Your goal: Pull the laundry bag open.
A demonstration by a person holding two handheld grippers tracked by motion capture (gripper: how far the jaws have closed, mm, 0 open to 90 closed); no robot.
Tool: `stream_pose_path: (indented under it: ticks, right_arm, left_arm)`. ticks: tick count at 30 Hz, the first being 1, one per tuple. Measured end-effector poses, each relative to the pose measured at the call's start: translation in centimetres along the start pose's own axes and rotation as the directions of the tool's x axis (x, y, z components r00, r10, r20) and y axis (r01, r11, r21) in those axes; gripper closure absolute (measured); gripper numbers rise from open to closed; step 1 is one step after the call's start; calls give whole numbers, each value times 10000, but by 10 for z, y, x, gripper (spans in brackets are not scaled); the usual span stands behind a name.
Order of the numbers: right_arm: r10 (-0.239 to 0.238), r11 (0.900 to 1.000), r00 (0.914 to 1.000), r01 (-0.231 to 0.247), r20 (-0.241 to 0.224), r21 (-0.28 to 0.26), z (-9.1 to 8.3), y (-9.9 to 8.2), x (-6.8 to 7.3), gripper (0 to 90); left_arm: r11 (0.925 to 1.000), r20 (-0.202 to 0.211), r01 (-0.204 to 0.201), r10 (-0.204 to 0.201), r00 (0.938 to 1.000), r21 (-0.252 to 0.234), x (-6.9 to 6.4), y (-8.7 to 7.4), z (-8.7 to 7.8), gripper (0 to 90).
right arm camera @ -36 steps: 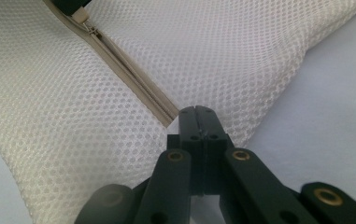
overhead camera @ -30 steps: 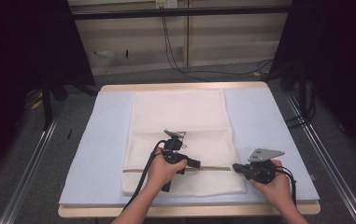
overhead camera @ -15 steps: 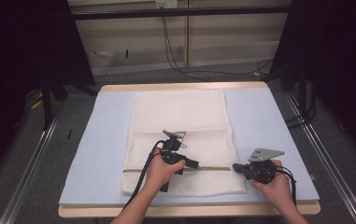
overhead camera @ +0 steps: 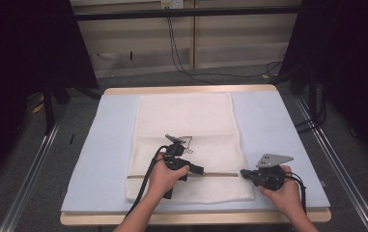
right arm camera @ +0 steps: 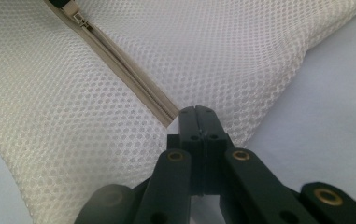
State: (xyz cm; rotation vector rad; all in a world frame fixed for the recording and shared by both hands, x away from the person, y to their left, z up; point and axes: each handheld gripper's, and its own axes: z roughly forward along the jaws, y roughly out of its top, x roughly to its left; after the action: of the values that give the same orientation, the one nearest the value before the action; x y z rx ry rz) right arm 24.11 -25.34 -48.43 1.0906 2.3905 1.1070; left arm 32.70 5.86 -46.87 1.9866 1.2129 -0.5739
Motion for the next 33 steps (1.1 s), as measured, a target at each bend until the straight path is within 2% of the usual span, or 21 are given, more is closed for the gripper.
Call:
stream_pose_path:
  ticks: [1, 4, 6, 10, 13, 14, 18, 19, 22, 23, 25, 29, 30, 33]
  right_arm:
    - [29, 10000, 10000, -29, 2, 2, 0, 0, 0, 900]
    - [41, 10000, 10000, -41, -5, -5, 0, 0, 0, 900]
    - [5, 10000, 10000, -5, -24, -29, 0, 0, 0, 900]
    - [34, 10000, 10000, -34, -2, -7, 0, 0, 0, 900]
    - [15, 10000, 10000, -15, -21, -30, 0, 0, 0, 900]
    - [65, 10000, 10000, -65, -6, 3, 0, 0, 0, 900]
    - [70, 10000, 10000, -70, 7, -19, 0, 0, 0, 900]
    - [79, 10000, 10000, -79, -2, -25, 0, 0, 0, 900]
    - [59, 10000, 10000, -59, 3, -24, 0, 0, 0, 900]
    - [52, 10000, 10000, -52, 13, -14, 0, 0, 0, 900]
    - [76, 10000, 10000, -76, 16, -13, 0, 0, 0, 900]
    - [51, 10000, 10000, -51, 4, -33, 0, 0, 0, 900]
    - [59, 10000, 10000, -59, 3, -30, 0, 0, 0, 900]
    - [60, 10000, 10000, -60, 6, -13, 0, 0, 0, 900]
  left_arm:
    - [9997, 154, 226, -225, 9996, -25, 0, -1, -1, 877]
    - [9999, 7, 107, -107, 9999, -48, 2, -1, -4, 877]
    - [9996, 66, 260, -259, 9996, -129, 2, -1, -4, 877]
    - [10000, 35, 88, -88, 10000, -35, 3, -1, -6, 877]
    - [9995, 63, 313, -312, 9995, -107, 4, -2, -8, 877]
    - [9997, -59, 232, -232, 9997, -26, 6, -2, -10, 877]
    - [9995, 79, 314, -313, 9995, -76, 9, -3, -13, 877]
    - [9997, -87, 258, -259, 9996, -55, 9, -3, -14, 877]
    - [9994, 78, 335, -334, 9994, -103, 10, -4, -14, 877]
    - [9996, -129, 283, -284, 9995, -82, 10, -4, -15, 877]
    - [9994, 37, 324, -324, 9995, -92, 12, -4, -17, 877]
    - [9994, -89, 333, -333, 9994, -37, 13, -5, -19, 877]
    - [9990, 69, 439, -439, 9990, -90, 14, -5, -20, 877]
    - [9988, -12, 488, -488, 9988, -79, 15, -6, -23, 877]
